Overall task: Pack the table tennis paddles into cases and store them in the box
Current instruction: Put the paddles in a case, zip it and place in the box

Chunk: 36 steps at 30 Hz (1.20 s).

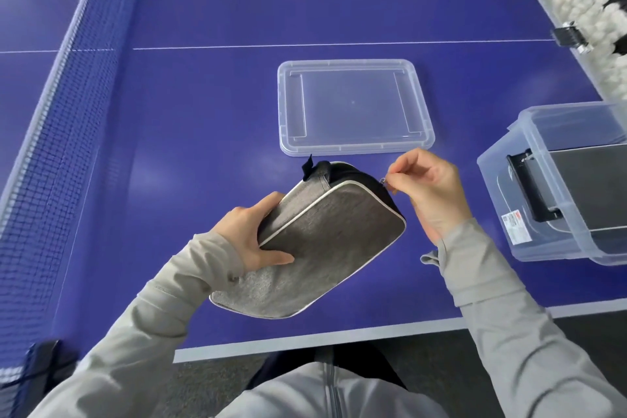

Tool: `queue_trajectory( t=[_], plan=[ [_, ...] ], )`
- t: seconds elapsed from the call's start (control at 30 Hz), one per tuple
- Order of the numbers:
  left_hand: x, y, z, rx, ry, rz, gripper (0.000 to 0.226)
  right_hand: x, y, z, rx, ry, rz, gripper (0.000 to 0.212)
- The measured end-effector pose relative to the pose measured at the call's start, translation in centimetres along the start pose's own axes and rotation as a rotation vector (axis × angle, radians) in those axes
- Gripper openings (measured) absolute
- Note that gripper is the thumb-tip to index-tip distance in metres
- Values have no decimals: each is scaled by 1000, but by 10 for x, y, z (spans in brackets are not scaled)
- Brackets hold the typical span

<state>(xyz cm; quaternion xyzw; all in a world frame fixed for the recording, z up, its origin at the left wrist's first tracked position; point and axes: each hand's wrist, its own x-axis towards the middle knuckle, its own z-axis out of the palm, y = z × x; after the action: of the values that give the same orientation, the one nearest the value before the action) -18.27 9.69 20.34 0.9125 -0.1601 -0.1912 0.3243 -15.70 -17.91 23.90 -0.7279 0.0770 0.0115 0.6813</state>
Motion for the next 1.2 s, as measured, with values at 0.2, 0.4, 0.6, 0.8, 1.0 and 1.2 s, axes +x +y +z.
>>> queue_trajectory(
  t=[0.2,0.4,0.6,0.8,1.0,1.2],
  plan=[
    [-1,1,14,134,27,18,62,-10,-19,36,-215,-203,-210,25],
    [-1,-1,17,73,45,4,64,-10,-25,42,-270,-239,-284,24],
    [-5,-9,17,-74,130,-52,62,-6,-22,47,-369,-173,-318,13],
    [-6,-27,20,-725,385,-221,58,-29,13,54,-228,123,-31,44],
    [16,-40,37,-1325,641,-466,45,-82,59,73,278,195,489,70],
    [31,-16,70,-1645,605,-581,67,-77,59,90,629,211,511,66]
  ],
)
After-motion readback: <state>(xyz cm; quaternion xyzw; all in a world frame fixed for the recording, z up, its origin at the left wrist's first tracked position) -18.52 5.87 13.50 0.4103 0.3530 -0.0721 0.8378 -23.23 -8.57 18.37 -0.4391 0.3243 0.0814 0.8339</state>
